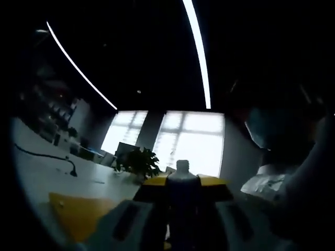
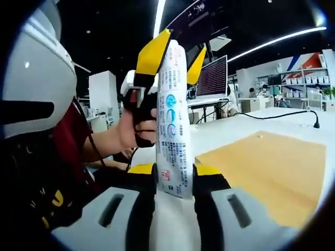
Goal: Pick up the toothpaste unscrew the cap squeeze it onto the small board screw the cap back on and return it to the table
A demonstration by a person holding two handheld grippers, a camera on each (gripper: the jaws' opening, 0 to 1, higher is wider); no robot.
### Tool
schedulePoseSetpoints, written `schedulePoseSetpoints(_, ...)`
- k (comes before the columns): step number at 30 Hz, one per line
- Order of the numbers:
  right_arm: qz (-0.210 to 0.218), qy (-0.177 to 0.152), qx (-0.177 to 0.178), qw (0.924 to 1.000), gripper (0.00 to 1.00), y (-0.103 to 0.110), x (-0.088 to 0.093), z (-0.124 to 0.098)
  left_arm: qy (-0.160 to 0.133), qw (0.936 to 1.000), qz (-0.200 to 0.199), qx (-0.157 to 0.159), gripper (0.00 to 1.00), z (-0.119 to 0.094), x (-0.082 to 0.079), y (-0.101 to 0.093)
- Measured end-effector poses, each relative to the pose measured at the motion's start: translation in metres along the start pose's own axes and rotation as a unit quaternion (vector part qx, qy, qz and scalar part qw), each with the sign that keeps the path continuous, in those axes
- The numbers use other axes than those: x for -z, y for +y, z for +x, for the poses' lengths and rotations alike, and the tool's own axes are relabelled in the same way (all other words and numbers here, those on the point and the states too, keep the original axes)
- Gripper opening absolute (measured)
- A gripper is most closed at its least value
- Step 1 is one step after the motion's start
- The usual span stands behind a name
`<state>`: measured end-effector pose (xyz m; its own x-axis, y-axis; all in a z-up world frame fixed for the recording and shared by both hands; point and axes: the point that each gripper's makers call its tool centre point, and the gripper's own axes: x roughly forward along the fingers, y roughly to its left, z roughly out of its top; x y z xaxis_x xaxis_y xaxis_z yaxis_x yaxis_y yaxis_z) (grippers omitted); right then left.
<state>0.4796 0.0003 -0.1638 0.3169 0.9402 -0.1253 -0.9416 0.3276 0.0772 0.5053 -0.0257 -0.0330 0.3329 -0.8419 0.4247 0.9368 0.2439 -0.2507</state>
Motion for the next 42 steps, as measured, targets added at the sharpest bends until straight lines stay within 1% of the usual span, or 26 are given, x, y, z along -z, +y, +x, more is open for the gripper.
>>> schedulePoseSetpoints(3,-0.004,0.013,-0.013,0.9998,0.25,0.004,0.004,0.0,0.008,1.0,0.003,0.003,0.18,0.001,0.004,-0.004)
schedulePoseSetpoints(10,-0.011,0.017,-0.026,0.9994,0.23,0.008,0.005,0.0,0.016,0.9998,0.005,0.006,0.17,0.0,0.004,-0.007)
schedulePoseSetpoints(13,-0.009,0.023,-0.03,0.9992,0.22,0.007,0.009,0.0,0.025,0.9996,0.009,0.01,0.17,0.001,0.009,-0.008)
schedulePoseSetpoints(14,-0.002,0.021,-0.024,0.9995,0.23,0.006,0.01,0.001,0.026,0.9996,0.009,0.009,0.17,0.001,0.009,-0.008)
schedulePoseSetpoints(15,-0.004,0.02,-0.026,0.9995,0.24,0.007,0.01,0.001,0.025,0.9996,0.011,0.006,0.17,0.001,0.009,-0.006)
schedulePoseSetpoints(16,-0.015,0.017,-0.021,0.9995,0.25,0.005,0.01,0.002,0.026,0.9996,0.014,0.005,0.17,0.001,0.01,-0.005)
schedulePoseSetpoints(17,-0.033,0.01,0.006,0.9994,0.26,-0.002,0.007,0.001,0.02,0.9987,0.046,-0.009,0.18,0.002,0.007,-0.002)
schedulePoseSetpoints(18,-0.039,0.013,0.012,0.9991,0.28,-0.004,0.008,0.001,0.018,0.9982,0.055,-0.012,0.18,0.003,0.007,-0.002)
schedulePoseSetpoints(19,-0.032,0.011,0.013,0.9993,0.31,-0.003,0.006,0.001,0.023,0.998,0.058,-0.012,0.18,0.005,0.009,-0.005)
schedulePoseSetpoints(20,-0.023,-0.002,0.02,0.9995,0.36,-0.004,0.001,0.001,0.03,0.9967,0.073,-0.02,0.18,0.005,0.01,-0.002)
schedulePoseSetpoints(21,-0.006,-0.018,0.024,0.9995,0.38,-0.005,-0.005,0.0,0.037,0.9952,0.087,-0.023,0.18,0.004,0.012,-0.001)
schedulePoseSetpoints(22,-0.007,-0.018,0.025,0.9995,0.38,-0.007,-0.006,0.0,0.041,0.9941,0.097,-0.029,0.18,0.004,0.014,0.001)
schedulePoseSetpoints(25,-0.01,-0.021,0.04,0.9989,0.36,-0.01,-0.01,0.003,0.038,0.993,0.105,-0.038,0.18,0.004,0.014,0.003)
schedulePoseSetpoints(26,-0.011,-0.021,0.051,0.9984,0.33,-0.013,-0.01,0.003,0.036,0.9931,0.104,-0.041,0.18,0.004,0.014,0.004)
schedulePoseSetpoints(28,-0.01,-0.021,0.06,0.9979,0.3,-0.016,-0.01,0.003,0.033,0.9919,0.112,-0.049,0.18,0.003,0.014,0.004)
schedulePoseSetpoints(29,-0.011,-0.019,0.06,0.998,0.29,-0.016,-0.009,0.004,0.033,0.9917,0.113,-0.05,0.18,0.003,0.014,0.003)
schedulePoseSetpoints(31,-0.009,-0.016,0.058,0.9982,0.29,-0.014,-0.007,0.004,0.041,0.9895,0.126,-0.057,0.18,0.002,0.016,0.004)
schedulePoseSetpoints(32,-0.011,-0.013,0.058,0.9982,0.29,-0.014,-0.005,0.005,0.047,0.9895,0.125,-0.055,0.18,0.001,0.018,0.003)
schedulePoseSetpoints(35,-0.007,-0.004,0.054,0.9985,0.28,-0.013,-0.001,0.005,0.052,0.9895,0.122,-0.058,0.18,-0.002,0.02,0.005)
schedulePoseSetpoints(42,-0.016,0.015,0.044,0.9988,0.25,-0.012,0.007,0.005,0.067,0.9892,0.115,-0.061,0.18,-0.006,0.027,0.005)
